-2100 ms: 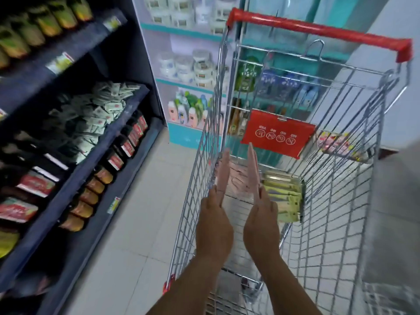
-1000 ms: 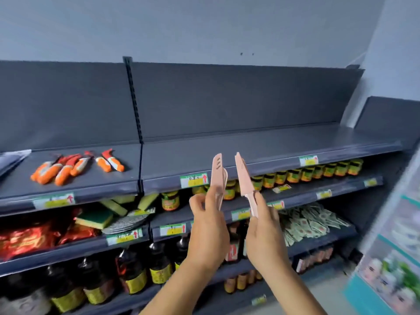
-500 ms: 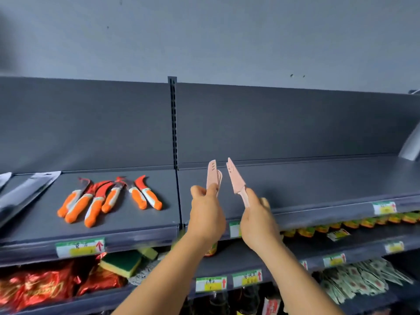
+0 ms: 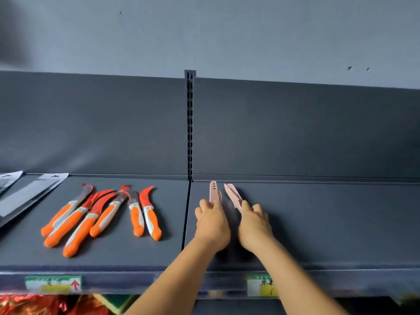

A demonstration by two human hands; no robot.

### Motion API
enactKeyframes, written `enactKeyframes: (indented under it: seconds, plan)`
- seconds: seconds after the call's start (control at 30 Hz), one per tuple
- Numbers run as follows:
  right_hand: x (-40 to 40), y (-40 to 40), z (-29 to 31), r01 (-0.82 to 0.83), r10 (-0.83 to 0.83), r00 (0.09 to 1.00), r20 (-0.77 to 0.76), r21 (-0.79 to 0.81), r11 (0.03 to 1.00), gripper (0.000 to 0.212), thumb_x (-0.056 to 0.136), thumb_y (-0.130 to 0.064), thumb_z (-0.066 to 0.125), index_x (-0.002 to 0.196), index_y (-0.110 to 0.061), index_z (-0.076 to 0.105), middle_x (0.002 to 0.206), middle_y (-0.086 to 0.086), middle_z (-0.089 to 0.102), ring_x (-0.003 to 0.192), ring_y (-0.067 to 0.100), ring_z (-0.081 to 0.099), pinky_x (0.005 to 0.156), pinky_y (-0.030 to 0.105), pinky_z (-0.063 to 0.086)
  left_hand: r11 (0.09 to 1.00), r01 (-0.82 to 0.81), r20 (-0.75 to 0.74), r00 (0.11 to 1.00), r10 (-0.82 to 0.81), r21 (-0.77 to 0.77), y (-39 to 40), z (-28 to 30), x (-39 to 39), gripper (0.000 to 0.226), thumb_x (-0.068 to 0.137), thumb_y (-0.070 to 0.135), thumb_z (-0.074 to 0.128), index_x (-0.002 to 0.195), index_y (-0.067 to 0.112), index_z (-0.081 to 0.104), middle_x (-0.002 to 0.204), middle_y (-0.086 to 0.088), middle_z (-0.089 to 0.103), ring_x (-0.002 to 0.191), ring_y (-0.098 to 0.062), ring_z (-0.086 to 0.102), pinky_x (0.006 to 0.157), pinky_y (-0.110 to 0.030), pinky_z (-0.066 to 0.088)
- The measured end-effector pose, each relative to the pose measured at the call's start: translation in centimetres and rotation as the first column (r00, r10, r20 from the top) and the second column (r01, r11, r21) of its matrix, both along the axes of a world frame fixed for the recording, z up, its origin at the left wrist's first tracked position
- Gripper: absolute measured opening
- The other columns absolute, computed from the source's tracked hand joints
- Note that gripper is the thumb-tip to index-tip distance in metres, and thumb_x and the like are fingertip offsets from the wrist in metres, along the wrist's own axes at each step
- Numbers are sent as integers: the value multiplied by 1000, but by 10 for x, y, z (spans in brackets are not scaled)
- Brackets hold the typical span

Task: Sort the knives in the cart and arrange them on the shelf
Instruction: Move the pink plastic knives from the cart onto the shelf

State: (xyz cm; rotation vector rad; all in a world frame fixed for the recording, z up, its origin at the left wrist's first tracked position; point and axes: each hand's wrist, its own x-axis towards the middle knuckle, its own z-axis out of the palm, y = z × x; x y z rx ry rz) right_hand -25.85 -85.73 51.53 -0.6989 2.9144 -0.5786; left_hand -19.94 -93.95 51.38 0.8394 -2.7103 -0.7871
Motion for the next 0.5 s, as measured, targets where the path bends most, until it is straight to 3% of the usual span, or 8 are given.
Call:
enactKeyframes:
  seconds: [0.07, 0.17, 0.5]
  plan:
    - [-7, -5, -2, -26, 26, 1000, -13, 59, 998, 60, 93, -7, 39, 148, -15, 19, 142, 9, 27, 129, 29, 29, 102, 35, 35, 997, -12, 77, 997, 17, -75, -3, -3, -7, 60, 86, 4, 47, 142, 8, 29, 136, -10, 30, 122, -29, 30, 101, -30, 35]
    - [-13, -7, -6, -62, 72, 995, -70, 139, 988, 52, 94, -15, 41, 143, -15, 25, 142, 6, 28, 128, 29, 28, 102, 36, 32, 988, -16, 124, 992, 35, -153, -7, -6, -13, 51, 90, 16, 45, 139, 6, 34, 141, -10, 34, 128, -31, 28, 104, -34, 29]
    - [-10, -11, -8, -77, 89, 994, -63, 178, 981, 45, 101, -36, 28, 141, -16, 29, 145, 2, 29, 129, 27, 27, 101, 39, 28, 991, 34, 81, 996, -23, -129, -12, -15, -15, 50, 97, 28, 34, 142, 6, 29, 147, -11, 30, 137, -29, 24, 112, -39, 23]
